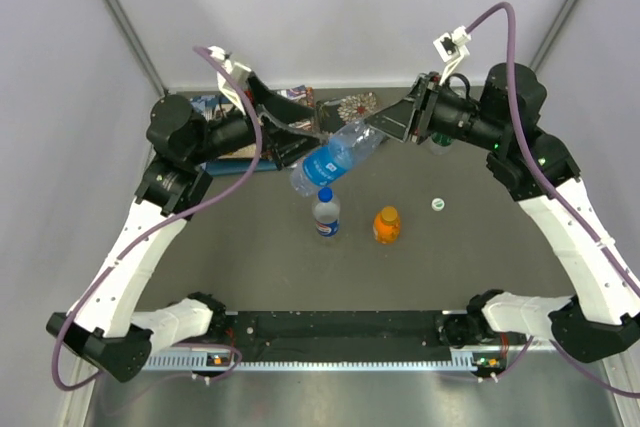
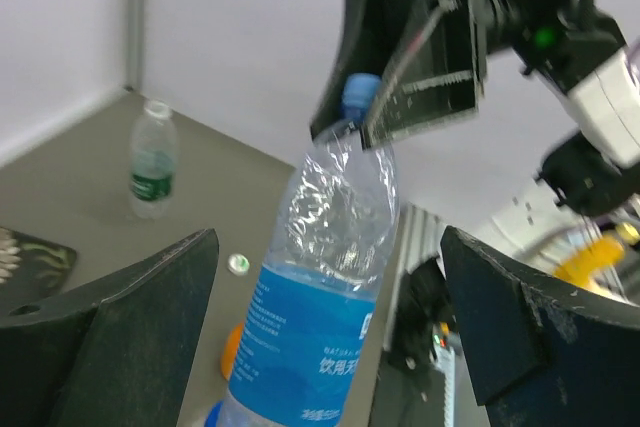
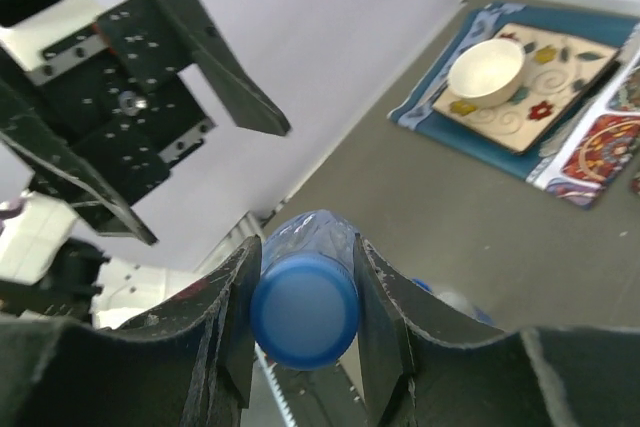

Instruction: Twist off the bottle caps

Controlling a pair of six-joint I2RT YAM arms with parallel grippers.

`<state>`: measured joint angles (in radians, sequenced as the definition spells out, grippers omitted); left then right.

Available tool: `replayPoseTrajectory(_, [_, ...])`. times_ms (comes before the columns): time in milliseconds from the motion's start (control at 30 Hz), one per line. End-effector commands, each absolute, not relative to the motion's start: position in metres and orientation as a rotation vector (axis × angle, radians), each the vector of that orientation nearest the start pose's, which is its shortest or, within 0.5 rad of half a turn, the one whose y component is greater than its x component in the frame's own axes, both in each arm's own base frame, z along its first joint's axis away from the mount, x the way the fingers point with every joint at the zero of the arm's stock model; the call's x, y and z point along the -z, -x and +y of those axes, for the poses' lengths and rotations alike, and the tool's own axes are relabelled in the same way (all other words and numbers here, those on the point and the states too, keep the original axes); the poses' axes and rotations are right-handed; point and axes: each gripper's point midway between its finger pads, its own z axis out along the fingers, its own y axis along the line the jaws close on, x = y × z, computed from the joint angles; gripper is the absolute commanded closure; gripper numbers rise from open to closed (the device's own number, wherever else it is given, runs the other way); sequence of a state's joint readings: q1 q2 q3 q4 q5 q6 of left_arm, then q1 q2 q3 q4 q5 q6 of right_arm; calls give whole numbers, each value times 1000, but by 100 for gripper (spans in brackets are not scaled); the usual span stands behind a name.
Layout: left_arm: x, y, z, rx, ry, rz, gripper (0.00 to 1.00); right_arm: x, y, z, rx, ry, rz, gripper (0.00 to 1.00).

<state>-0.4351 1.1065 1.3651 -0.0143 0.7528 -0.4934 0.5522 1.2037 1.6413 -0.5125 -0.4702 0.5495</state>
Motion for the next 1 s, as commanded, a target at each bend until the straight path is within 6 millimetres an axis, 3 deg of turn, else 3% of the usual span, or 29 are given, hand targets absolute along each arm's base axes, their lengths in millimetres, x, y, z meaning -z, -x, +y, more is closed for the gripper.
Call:
replayPoseTrajectory(0, [-482, -178, -255, 1355, -876, 1235, 2, -500, -205, 265, -1373, 491, 1588, 100])
replayPoseTrajectory(133, [-465, -186, -252, 1306, -840, 1291, 2, -509, -199, 267, -1408, 529, 1543, 100])
replayPoseTrajectory(533, [-433, -177, -269, 1395, -931, 1380, 2, -535, -186, 269, -1457, 594, 1463, 100])
replayPoseTrajectory(733, [-420, -172, -280, 1400, -1005, 1418, 2, -536, -184, 277, -1478, 624, 1473, 100])
replayPoseTrajectory(967, [-416, -170, -283, 1399, -1034, 1420, 14, -523, -189, 282, -1462, 633, 1525, 100])
